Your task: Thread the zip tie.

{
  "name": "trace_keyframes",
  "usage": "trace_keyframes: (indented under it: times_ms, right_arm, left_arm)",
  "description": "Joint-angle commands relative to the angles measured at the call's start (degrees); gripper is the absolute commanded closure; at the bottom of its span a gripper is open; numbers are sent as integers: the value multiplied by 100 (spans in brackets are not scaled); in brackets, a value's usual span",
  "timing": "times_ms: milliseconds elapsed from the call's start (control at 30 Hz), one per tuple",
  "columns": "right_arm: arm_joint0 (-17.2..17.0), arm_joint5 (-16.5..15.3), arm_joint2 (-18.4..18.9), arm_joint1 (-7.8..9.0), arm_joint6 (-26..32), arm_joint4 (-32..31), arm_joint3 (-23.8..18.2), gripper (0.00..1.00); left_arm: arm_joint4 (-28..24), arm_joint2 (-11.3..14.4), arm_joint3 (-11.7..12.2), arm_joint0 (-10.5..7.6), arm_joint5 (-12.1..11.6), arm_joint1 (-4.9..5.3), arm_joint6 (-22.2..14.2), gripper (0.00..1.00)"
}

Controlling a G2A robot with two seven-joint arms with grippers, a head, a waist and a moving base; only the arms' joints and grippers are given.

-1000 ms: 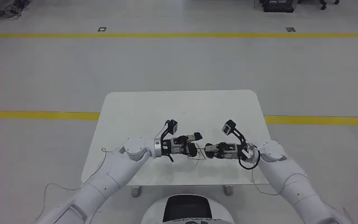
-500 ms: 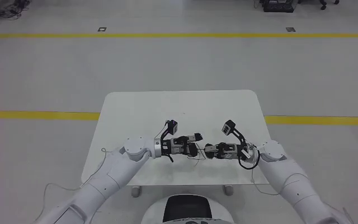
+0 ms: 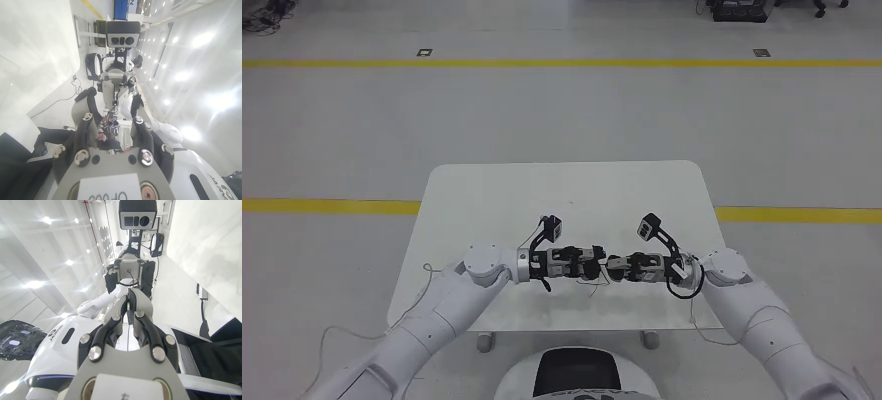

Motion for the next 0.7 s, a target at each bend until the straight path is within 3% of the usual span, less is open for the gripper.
trace_keyframes:
  times_ms: [0, 267, 667]
  right_arm:
    - [24, 23, -9, -8, 12, 17, 57, 100]
    - [139, 107, -93, -52, 85, 30, 245, 100]
    - [260, 103, -213, -117, 164, 14, 455, 100]
  left_arm:
    - [-31, 7, 30, -9, -29, 0, -96, 65]
    - [-254, 82, 156, -60, -88, -30, -414, 71]
    - [-230, 167, 258, -124, -103, -59, -362, 80]
